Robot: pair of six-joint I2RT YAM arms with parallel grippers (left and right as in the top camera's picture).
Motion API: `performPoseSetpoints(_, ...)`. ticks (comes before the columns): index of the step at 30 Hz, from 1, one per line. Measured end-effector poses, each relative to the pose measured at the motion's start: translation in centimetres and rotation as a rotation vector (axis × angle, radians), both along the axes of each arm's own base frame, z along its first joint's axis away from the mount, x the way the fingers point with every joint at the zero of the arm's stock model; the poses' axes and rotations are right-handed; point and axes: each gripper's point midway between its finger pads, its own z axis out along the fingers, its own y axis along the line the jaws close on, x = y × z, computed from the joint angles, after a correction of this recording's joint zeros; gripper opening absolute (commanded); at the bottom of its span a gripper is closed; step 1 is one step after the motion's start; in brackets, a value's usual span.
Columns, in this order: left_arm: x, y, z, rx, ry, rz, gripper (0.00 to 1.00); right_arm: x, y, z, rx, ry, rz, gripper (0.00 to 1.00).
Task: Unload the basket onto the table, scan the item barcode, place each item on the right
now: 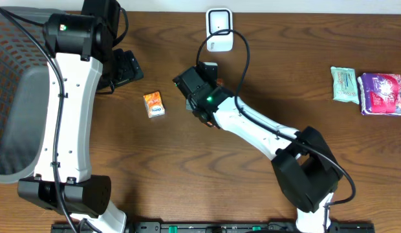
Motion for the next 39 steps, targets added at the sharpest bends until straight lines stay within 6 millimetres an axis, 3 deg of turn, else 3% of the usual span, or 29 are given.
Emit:
performPoseSetpoints(7,0.0,0.0,0.0,0.000,0.000,0.000,0.98,0.1,0.3,-4.2,-0.075,0.012,-0.005,0.54)
performPoseSetpoints(14,0.0,0.0,0.0,0.000,0.000,0.000,0.98,0.1,0.0,-5.6,-0.107,0.021,-0.011,0.54)
performPoseSetpoints(17,0.0,0.0,0.0,0.000,0.000,0.000,0.98,-0.4,-0.4,-7.3,-0.136,0.055,-0.017,0.55)
performPoseSetpoints(22,0.0,0.0,0.0,0.000,0.000,0.000,0.98,-0.3,-0.7,-7.4,-0.144,0.056,-0.034,0.56)
performPoseSetpoints(28,0.0,0.0,0.0,0.000,0.000,0.000,0.98,-2.1,-1.9,-6.6,-0.182,0.135,-0.027,0.57)
performPoseSetpoints(33,0.0,0.0,0.0,0.000,0.000,0.000,0.98,-1.9,-1.4,-1.4,-0.096,0.072,-0.024,0.55)
performPoseSetpoints(36,0.0,0.0,0.0,0.000,0.000,0.000,0.98,-1.8,-1.9,-1.7,-0.103,0.084,-0.034,0.55)
performPoseSetpoints(39,0.0,0.0,0.0,0.000,0.000,0.000,0.98,-1.7,-2.9,-3.9,-0.131,0.119,-0.072,0.55)
